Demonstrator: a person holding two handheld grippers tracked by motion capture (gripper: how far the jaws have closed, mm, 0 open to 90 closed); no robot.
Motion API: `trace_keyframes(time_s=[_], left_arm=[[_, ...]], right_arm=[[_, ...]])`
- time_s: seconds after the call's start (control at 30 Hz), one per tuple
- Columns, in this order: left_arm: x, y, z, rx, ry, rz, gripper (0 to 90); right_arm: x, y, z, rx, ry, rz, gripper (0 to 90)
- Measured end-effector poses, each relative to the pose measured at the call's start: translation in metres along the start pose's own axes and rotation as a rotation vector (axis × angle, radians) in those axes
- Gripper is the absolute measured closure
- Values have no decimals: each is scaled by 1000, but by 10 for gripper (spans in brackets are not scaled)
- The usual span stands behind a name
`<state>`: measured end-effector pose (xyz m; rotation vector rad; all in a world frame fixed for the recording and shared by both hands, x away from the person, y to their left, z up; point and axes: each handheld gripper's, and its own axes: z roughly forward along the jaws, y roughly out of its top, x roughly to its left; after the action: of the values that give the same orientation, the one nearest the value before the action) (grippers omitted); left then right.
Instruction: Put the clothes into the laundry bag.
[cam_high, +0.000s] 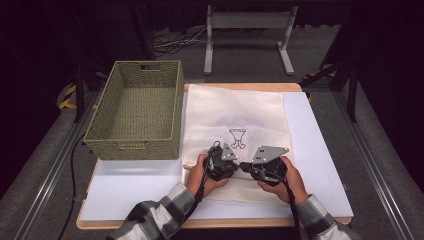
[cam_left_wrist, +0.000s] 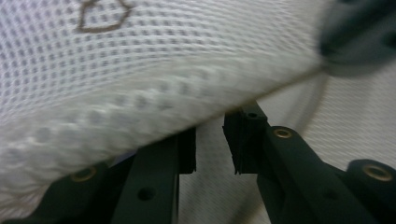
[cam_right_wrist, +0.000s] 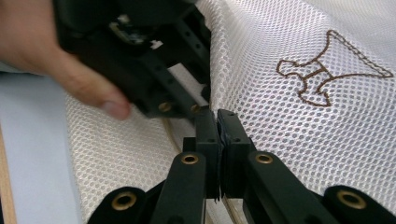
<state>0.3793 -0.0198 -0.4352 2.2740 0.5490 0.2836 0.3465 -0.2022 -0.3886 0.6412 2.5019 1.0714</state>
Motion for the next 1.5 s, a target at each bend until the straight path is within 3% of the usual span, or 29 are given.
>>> trace_keyframes(time_s=[0.17,0.2,0.47,0.5,0.57,0.63,0.73,0.87,0.97,1.03,1.13,1.2,1.5], left_arm=[[-8,-6,-20,-19,-39,39,669],[-8,-6,-20,-19,-39,39,655],[-10,-27,-71,-79,-25,88,527],[-10,-27,-71,-79,-25,88,524],[-10,-40,-91,-92,4,106,498],[-9,-44,-97,-90,7,104,481],[-8,-59,-115,-81,80,114,413],[2,-82,-129,-59,126,37,341],[16,-104,-131,-17,139,-49,308],[22,-113,-130,8,148,-81,297],[30,-120,-129,25,146,-106,292],[37,-123,-126,21,116,-135,287],[47,-124,-114,63,99,-143,334]], right_arm=[[-1,1,-6,-23,-8,8,887],[-1,1,-6,-26,-11,5,887],[-1,2,-8,-26,-18,5,887],[0,2,-8,-26,-18,4,887],[0,3,-8,-27,-19,1,887],[-1,3,-9,-26,-20,1,887],[-1,3,-9,-25,-22,7,887],[0,4,-9,-23,-22,4,887],[0,4,-9,-22,-23,2,886],[0,4,-10,-23,-23,0,886],[0,5,-9,-19,-18,0,886],[0,5,-9,-18,-15,-2,885],[1,3,-7,-2,-4,-10,884]])
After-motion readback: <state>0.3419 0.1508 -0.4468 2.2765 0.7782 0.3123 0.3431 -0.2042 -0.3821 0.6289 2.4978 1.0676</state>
